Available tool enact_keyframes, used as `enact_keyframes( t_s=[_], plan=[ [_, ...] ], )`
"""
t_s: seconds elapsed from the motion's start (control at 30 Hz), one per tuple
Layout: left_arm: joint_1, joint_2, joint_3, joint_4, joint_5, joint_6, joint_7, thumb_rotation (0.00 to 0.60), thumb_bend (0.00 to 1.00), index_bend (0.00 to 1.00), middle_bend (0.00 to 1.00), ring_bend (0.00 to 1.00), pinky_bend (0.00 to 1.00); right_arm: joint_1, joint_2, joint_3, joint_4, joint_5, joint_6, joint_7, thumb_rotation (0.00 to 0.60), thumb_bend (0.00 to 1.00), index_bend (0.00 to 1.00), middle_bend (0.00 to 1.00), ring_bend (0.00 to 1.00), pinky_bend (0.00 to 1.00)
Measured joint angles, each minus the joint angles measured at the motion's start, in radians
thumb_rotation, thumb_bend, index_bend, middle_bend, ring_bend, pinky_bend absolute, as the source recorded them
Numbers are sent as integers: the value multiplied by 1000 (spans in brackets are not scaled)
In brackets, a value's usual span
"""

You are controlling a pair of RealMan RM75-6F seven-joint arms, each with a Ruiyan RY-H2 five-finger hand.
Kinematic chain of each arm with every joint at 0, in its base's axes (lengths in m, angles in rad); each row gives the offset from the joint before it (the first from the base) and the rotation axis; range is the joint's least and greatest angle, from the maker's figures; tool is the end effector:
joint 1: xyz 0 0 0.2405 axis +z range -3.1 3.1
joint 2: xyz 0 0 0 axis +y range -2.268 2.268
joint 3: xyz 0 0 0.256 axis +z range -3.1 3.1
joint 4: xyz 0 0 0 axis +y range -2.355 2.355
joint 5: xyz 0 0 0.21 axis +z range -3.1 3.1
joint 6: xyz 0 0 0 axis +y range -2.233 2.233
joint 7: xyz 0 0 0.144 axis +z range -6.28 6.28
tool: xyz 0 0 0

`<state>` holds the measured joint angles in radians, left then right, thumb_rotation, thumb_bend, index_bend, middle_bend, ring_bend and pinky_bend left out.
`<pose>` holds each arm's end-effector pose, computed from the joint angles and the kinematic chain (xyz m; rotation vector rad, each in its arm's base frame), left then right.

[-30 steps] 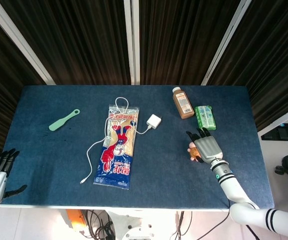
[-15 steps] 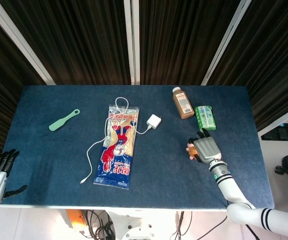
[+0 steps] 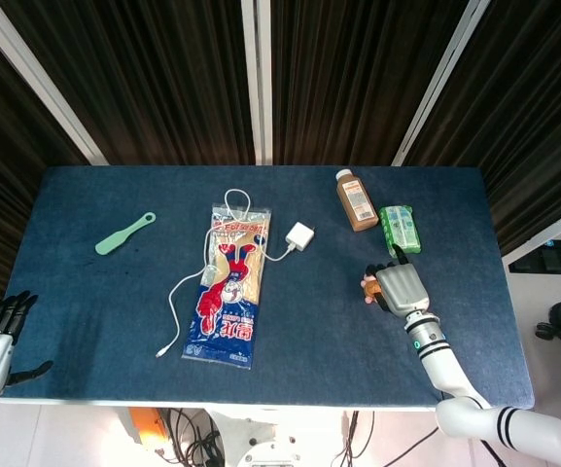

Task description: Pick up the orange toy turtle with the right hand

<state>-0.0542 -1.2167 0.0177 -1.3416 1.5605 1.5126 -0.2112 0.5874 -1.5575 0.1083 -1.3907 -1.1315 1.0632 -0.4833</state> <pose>-0.3544 0.1594 0.1455 -1.4177 -0.9596 -0.9139 -0.2228 -0.3189 -0.0067 1.7752 -0.8234 0.6982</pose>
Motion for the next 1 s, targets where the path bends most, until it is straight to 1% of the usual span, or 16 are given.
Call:
enact_keyframes(
  t_s=[0.07, 0.13, 0.17, 0.23, 0.27, 0.33, 0.4, 0.47, 0.5, 0.53, 0.6, 0.73, 0.93, 1.0],
  plan=[
    [0, 1, 0, 0, 0, 0, -1, 600, 83, 0, 0, 0, 0, -5, -8, -3, 12, -16, 12, 9, 600, 420, 984, 843, 474, 0],
    [-1, 1, -1, -1, 1, 0, -1, 600, 83, 0, 0, 0, 0, -9, -7, -6, 15, -23, 12, 14, 600, 372, 943, 810, 467, 0],
    [-1, 1, -1, -2, 1, -1, -1, 600, 83, 0, 0, 0, 0, -9, -5, -7, 14, -24, 10, 15, 600, 348, 915, 788, 453, 0],
    [-1, 1, 0, -2, 1, -2, -1, 600, 82, 0, 0, 0, 0, -10, 3, -10, 10, -26, 1, 19, 600, 278, 822, 729, 386, 0],
    [-1, 1, 0, -3, 1, -3, -1, 600, 82, 0, 0, 0, 0, -10, 8, -12, 7, -26, -6, 21, 600, 232, 764, 696, 343, 0],
    [-1, 1, 0, -4, 1, -4, -1, 600, 82, 0, 0, 0, 1, -9, 24, -18, -4, -26, -27, 25, 600, 124, 600, 583, 236, 0],
    [-1, 2, 0, -5, 2, -3, 0, 600, 83, 0, 0, 0, 2, -7, 46, -24, -21, -16, -53, 21, 600, 51, 389, 416, 110, 0],
    [-2, 4, -1, -7, 2, -2, 0, 600, 83, 0, 0, 0, 4, -5, 66, -26, -40, -2, -71, 15, 600, 22, 215, 269, 22, 0],
    [-2, 5, -1, -8, 3, -2, 0, 600, 82, 0, 0, 0, 7, -4, 77, -27, -53, 5, -77, 13, 600, 17, 157, 212, 3, 0],
    [-2, 5, -2, -9, 3, -1, 1, 600, 82, 0, 0, 0, 9, -4, 83, -27, -62, 8, -78, 12, 600, 13, 117, 177, 0, 0],
    [-2, 6, -2, -11, 3, -1, 1, 600, 83, 0, 0, 0, 12, -6, 95, -26, -76, 9, -76, 17, 600, 10, 81, 155, 0, 0],
    [0, 7, -2, -13, 3, 2, -1, 600, 83, 0, 0, 0, 12, -12, 115, -25, -100, 2, -67, 36, 600, 10, 55, 141, 0, 0],
    [0, 6, -2, -14, 2, 0, -5, 600, 84, 0, 0, 0, 12, -21, 142, -25, -128, 1, -59, 45, 600, 11, 53, 160, 0, 0],
    [-1, 5, -2, -13, 3, -2, -5, 600, 84, 0, 0, 0, 12, -18, 139, -23, -124, 8, -66, 44, 600, 14, 75, 185, 0, 0]
  ],
)
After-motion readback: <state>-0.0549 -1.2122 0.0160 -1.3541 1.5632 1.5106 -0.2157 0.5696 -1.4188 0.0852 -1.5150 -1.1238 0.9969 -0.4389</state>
